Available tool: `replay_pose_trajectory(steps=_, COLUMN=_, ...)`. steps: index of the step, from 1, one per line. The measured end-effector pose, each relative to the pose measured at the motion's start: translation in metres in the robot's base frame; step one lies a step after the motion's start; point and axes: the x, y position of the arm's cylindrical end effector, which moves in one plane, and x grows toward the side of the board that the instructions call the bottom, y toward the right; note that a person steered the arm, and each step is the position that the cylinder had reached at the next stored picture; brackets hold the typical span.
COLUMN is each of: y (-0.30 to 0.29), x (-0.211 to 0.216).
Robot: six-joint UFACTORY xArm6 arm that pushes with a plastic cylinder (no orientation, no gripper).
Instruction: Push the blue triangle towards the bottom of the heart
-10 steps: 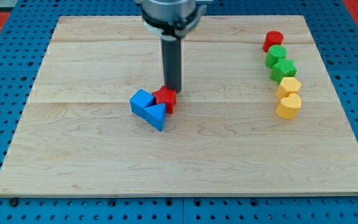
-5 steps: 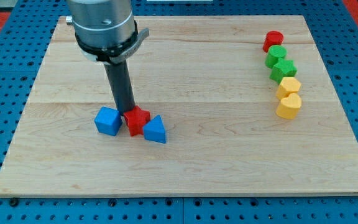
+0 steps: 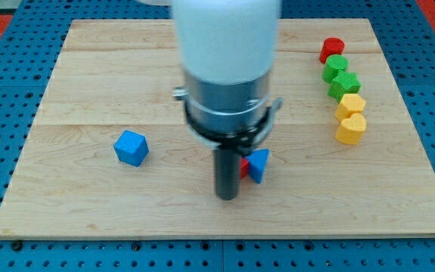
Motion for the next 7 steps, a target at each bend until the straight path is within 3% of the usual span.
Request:
replay_pose_trajectory(steps=2, y=-0.016, x=-0.026)
replay_pose_trajectory(steps=3, y=0.013, x=-0.036)
replay_pose_trajectory(steps=4, y=0.080, x=-0.037)
replay_pose_trajectory(steps=5, y=0.086, x=-0.037)
replay_pose_trajectory(steps=6, y=0.047, x=-0.051)
replay_pose_trajectory(steps=7, y=0.077, x=-0.062)
